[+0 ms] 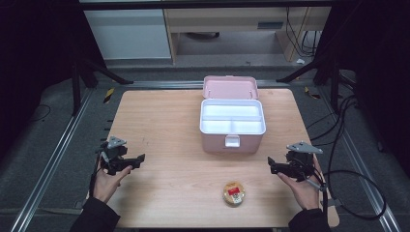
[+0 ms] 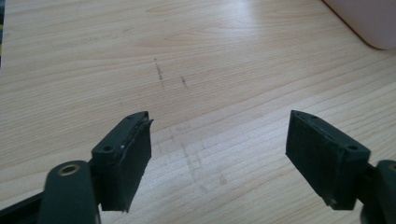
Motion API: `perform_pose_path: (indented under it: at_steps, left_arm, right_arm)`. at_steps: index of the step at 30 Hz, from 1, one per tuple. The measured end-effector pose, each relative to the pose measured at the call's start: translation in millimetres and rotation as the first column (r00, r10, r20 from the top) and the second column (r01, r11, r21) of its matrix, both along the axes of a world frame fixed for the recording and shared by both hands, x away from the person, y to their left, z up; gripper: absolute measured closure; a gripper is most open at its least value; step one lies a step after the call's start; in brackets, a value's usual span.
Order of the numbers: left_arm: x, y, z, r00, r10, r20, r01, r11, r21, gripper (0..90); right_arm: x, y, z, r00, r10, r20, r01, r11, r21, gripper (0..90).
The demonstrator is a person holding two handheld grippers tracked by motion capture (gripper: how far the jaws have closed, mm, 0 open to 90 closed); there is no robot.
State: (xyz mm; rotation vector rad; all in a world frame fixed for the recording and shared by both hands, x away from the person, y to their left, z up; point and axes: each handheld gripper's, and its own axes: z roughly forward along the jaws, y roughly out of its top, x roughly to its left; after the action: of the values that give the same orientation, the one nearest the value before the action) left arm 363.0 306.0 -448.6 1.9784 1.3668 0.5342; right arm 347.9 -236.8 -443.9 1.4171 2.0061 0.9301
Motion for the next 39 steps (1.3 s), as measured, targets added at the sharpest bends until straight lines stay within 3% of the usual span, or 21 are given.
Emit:
perform_pose_path:
  at_steps: [2, 6, 7, 12, 13, 15, 18, 22, 24, 25, 26, 27, 31, 32, 33, 34, 36, 39]
  left_arm:
    - [-0.5, -0.7, 0.3, 1.0, -0.002, -0.001, 0.002, 1.0, 0.003, 23.5]
    - [-3.8, -3.4, -0.8, 0.9999, -0.012, 0.003, 0.012, 0.9998, 0.013, 24.8]
    - [-5.1, -3.8, -0.5, 0.9998, -0.017, 0.01, 0.017, 0.9997, 0.016, 24.8]
    - [-7.5, -3.3, -0.2, 0.9993, -0.03, 0.021, 0.029, 0.9993, 0.024, 25.6]
    - [-6.4, -3.2, -1.8, 0.9989, -0.044, 0.012, 0.044, 0.9988, 0.021, 26.9]
    - [-5.6, -3.4, -3.0, 0.9986, -0.052, -0.001, 0.052, 0.9984, 0.022, 26.8]
    - [-5.0, -5.0, -5.6, 0.9983, -0.057, -0.013, 0.058, 0.9979, 0.031, 26.4]
    - [-5.3, -5.6, -6.3, 0.9986, -0.052, -0.013, 0.052, 0.9981, 0.034, 26.2]
    - [-5.5, -5.9, -6.8, 0.9989, -0.043, -0.019, 0.044, 0.9983, 0.038, 25.4]
    - [-5.5, -5.9, -6.8, 0.9989, -0.043, -0.019, 0.044, 0.9983, 0.038, 25.4]
    - [-5.6, -6.6, -7.8, 0.9991, -0.038, -0.021, 0.038, 0.9986, 0.036, 25.0]
    - [-5.6, -6.6, -7.8, 0.9991, -0.038, -0.021, 0.038, 0.9986, 0.036, 24.8]
    - [-5.2, -8.5, -9.7, 0.9985, -0.044, -0.032, 0.045, 0.9981, 0.041, 24.6]
    - [-5.4, -9.5, -10.0, 0.9982, -0.049, -0.034, 0.05, 0.9978, 0.043, 24.4]
    - [-5.4, -9.5, -10.0, 0.9982, -0.049, -0.034, 0.05, 0.9978, 0.043, 24.4]
    - [-5.6, -10.1, -10.0, 0.9981, -0.05, -0.036, 0.051, 0.9977, 0.044, 24.4]
    - [-6.0, -11.2, -10.0, 0.9978, -0.054, -0.039, 0.056, 0.9974, 0.046, 24.3]
    - [-6.2, -12.5, -10.6, 0.9973, -0.057, -0.046, 0.059, 0.9971, 0.049, 23.8]
  right_arm:
    - [-1.7, 3.1, 0.6, 0.9999, 0.009, -0.005, -0.009, 1.0, 0.001, 9.1]
    - [-11.9, 22.0, 1.5, 0.9944, 0.093, -0.049, -0.093, 0.9956, 0.009, 10.5]
    - [-11.9, 22.0, 1.5, 0.9944, 0.093, -0.049, -0.093, 0.9956, 0.009, 10.5]
    - [-26.3, 45.7, 1.9, 0.9824, 0.166, -0.085, -0.167, 0.9859, -0.003, 11.8]
    - [-30.1, 54.7, 3.3, 0.9761, 0.194, -0.097, -0.195, 0.9807, -0.002, 11.9]
    - [-31.3, 57.8, 3.8, 0.9731, 0.206, -0.104, -0.207, 0.9783, -0.003, 12.0]
    - [-35.4, 72.2, 2.7, 0.9578, 0.254, -0.135, -0.257, 0.9665, -0.004, 12.0]
    - [-37.9, 81.0, -0.4, 0.9476, 0.282, -0.15, -0.285, 0.9584, 0.0, 12.0]
    - [-39.4, 90.3, -4.7, 0.9323, 0.317, -0.174, -0.322, 0.9467, 0.0, 12.1]
    - [-39.4, 90.3, -4.7, 0.9323, 0.317, -0.174, -0.322, 0.9467, 0.0, 12.1]
    - [-40.7, 95.4, -6.6, 0.9221, 0.341, -0.183, -0.346, 0.9381, 0.002, 12.1]
    - [-40.7, 95.4, -6.6, 0.9221, 0.341, -0.183, -0.346, 0.9381, 0.002, 12.1]
    - [-45.2, 107.1, -10.8, 0.8964, 0.394, -0.204, -0.402, 0.9156, 0.0, 10.9]
    - [-46.2, 111.1, -13.2, 0.8862, 0.408, -0.22, -0.418, 0.9085, 0.002, 8.3]
    - [-46.2, 111.1, -13.2, 0.8862, 0.408, -0.22, -0.418, 0.9085, 0.002, 8.3]
    - [-46.5, 112.2, -14.5, 0.8788, 0.417, -0.232, -0.426, 0.9046, 0.013, 8.2]
    - [-47.6, 113.7, -18.0, 0.8741, 0.421, -0.242, -0.431, 0.9025, 0.015, 8.7]
    - [-50.8, 117.7, -25.1, 0.8627, 0.426, -0.273, -0.445, 0.8953, -0.01, 8.6]
